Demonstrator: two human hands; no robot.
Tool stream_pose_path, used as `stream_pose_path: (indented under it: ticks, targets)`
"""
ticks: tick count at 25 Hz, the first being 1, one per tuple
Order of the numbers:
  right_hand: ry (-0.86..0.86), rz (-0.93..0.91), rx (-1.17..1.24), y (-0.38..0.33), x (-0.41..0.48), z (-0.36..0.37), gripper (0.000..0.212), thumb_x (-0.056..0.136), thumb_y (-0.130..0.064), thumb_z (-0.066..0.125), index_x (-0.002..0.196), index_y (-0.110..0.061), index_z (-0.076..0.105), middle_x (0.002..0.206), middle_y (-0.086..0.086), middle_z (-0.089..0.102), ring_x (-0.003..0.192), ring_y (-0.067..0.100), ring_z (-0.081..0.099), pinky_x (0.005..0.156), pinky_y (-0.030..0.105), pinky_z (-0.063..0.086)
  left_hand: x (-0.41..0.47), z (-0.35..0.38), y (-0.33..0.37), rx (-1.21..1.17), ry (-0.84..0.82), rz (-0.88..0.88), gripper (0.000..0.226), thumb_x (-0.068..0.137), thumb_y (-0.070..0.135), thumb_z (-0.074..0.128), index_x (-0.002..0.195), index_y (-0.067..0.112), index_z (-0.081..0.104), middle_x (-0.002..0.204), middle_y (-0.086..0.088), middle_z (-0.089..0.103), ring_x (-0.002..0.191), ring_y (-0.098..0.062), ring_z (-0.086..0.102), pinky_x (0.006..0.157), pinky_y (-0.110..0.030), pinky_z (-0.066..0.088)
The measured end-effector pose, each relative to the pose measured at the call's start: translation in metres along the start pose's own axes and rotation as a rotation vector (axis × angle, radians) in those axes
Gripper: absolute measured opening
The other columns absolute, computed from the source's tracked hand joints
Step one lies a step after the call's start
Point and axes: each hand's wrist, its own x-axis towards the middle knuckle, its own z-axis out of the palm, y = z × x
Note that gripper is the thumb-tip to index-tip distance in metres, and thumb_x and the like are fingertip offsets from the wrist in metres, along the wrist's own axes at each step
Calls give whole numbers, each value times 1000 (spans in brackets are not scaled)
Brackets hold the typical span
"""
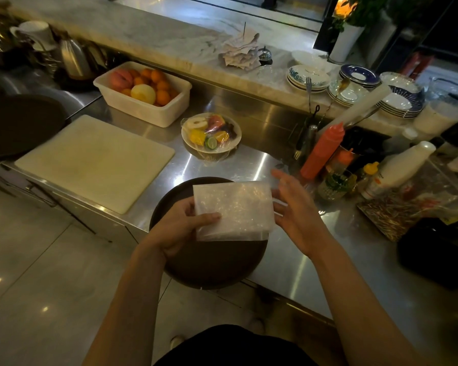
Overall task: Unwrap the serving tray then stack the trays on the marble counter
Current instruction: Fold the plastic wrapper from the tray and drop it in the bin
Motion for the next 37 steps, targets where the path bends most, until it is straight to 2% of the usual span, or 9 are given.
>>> stream_pose_path:
  ticks: [2, 5, 11, 17, 21, 26, 29, 32, 37]
  targets:
    - [-27, 75, -71, 1, -2, 6, 38, 80, -47, 69, 117, -41, 61, 110, -3, 71, 100, 19, 71, 76, 36, 58, 2, -2, -1, 0, 16, 13, 55, 70, 14, 78, 122, 12, 61, 116, -11, 70, 108, -27, 67, 79, -35, 58]
    - [-97, 106, -161, 6, -8, 9, 42, 72, -37, 81, 109, -41, 61, 103, -9, 73, 97, 16, 71, 74, 35, 59, 5, -3, -2, 12, 16, 29, 55, 71, 12, 78, 123, 11, 60, 117, -14, 69, 109, -31, 66, 83, -41, 57]
    - [-55, 27, -229, 6, -13, 6, 37, 75, -23, 81, 92, -52, 65, 99, -14, 73, 94, 11, 71, 69, 31, 59, 10, 1, -5, 15, -16, 53, 53, 69, 10, 79, 119, 11, 63, 114, -14, 70, 106, -30, 68, 79, -38, 58]
    - [12, -55, -259, 6, -12, 8, 38, 76, -13, 80, 98, -40, 67, 101, -3, 74, 93, 17, 72, 69, 33, 60, 13, 4, -7, 50, 51, 110, 47, 67, 12, 80, 112, 9, 66, 107, -14, 73, 101, -28, 69, 75, -32, 57]
    - [35, -63, -237, 3, -12, 7, 36, 76, -10, 79, 95, -39, 70, 100, -5, 74, 94, 15, 71, 70, 32, 60, 11, -5, -3, 48, 39, 138, 37, 72, 17, 79, 108, 16, 70, 103, -7, 74, 93, -21, 72, 67, -25, 56]
    - [-77, -26, -250, 6, -15, 16, 42, 78, -11, 78, 112, -32, 64, 105, -4, 73, 98, 17, 71, 74, 35, 60, 3, -2, 3, 66, 92, 187, 25, 75, 32, 75, 98, 22, 74, 96, -3, 75, 89, -17, 71, 67, -25, 56]
    - [-158, -22, -238, 2, -16, 24, 35, 78, -21, 78, 105, -39, 66, 107, -8, 73, 100, 15, 70, 70, 29, 58, -8, -3, 3, 68, 131, 236, 31, 81, 27, 70, 105, 8, 70, 90, -4, 74, 86, -19, 70, 67, -26, 55]
    - [-171, -3, -223, -1, -12, 35, 27, 80, -31, 74, 106, -34, 66, 107, -8, 73, 99, 15, 71, 68, 31, 59, -22, -12, 2, 96, 202, 261, 30, 80, 27, 70, 103, 8, 71, 85, -6, 74, 81, -21, 69, 67, -31, 55]
    - [-145, -59, -328, 10, -5, 69, 23, 85, -16, 70, 101, -32, 67, 103, -3, 74, 95, 17, 72, 69, 30, 59, -54, -38, -5, 77, 254, 233, 31, 78, 32, 74, 102, 14, 72, 93, -7, 75, 86, -22, 71, 67, -30, 57]
